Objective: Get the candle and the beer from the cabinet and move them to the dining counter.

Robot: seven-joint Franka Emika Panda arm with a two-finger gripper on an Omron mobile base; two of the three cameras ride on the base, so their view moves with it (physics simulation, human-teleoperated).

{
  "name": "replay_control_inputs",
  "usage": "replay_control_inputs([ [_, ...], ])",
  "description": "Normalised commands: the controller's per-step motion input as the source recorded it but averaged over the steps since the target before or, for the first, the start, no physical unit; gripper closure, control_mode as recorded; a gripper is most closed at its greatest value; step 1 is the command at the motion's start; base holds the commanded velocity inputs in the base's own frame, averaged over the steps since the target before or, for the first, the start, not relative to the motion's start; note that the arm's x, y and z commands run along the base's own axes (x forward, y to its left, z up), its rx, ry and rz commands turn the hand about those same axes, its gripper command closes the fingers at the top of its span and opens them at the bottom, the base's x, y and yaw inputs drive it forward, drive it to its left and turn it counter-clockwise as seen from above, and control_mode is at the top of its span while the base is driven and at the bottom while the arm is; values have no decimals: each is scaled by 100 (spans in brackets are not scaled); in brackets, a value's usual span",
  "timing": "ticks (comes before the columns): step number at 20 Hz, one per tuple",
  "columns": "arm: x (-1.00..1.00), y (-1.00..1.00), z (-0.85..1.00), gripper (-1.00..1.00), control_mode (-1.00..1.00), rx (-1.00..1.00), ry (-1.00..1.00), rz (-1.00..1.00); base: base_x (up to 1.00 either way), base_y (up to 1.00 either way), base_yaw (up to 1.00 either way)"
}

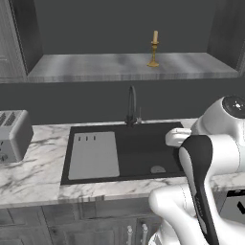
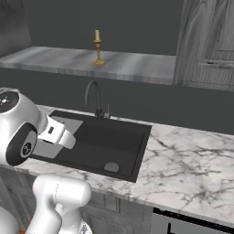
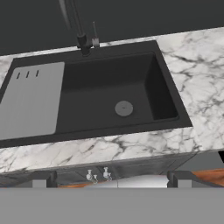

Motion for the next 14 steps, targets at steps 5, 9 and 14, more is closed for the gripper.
replay_control_inputs([
  [5,0,0,0,-100,100,0,0,0,0,0,0],
  [9,0,0,0,-100,100,0,0,0,0,0,0],
  [14,0,0,0,-100,100,0,0,0,0,0,0],
])
